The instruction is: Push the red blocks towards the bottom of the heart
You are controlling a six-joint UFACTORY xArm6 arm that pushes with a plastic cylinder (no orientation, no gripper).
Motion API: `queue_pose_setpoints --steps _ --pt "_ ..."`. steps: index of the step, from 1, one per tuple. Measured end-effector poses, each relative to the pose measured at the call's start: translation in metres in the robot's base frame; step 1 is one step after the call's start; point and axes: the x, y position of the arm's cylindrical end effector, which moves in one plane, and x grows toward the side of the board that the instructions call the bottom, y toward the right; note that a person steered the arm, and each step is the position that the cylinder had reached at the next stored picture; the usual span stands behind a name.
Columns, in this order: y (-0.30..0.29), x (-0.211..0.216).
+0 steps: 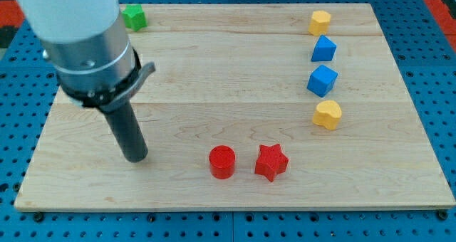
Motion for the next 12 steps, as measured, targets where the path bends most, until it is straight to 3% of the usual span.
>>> queue_pose_setpoints --steps 2,3,4,5,6,8,9,11,12 --pt "0.157 0.000" --pt "0.131 0.001" --pt "0.107 0.044" --pt "0.166 0.063" --pt "0.198 0.029" --pt "0.134 0.006" --pt "0.125 -0.038" --pt "0.271 -0.019" --pt "0.269 -0.016"
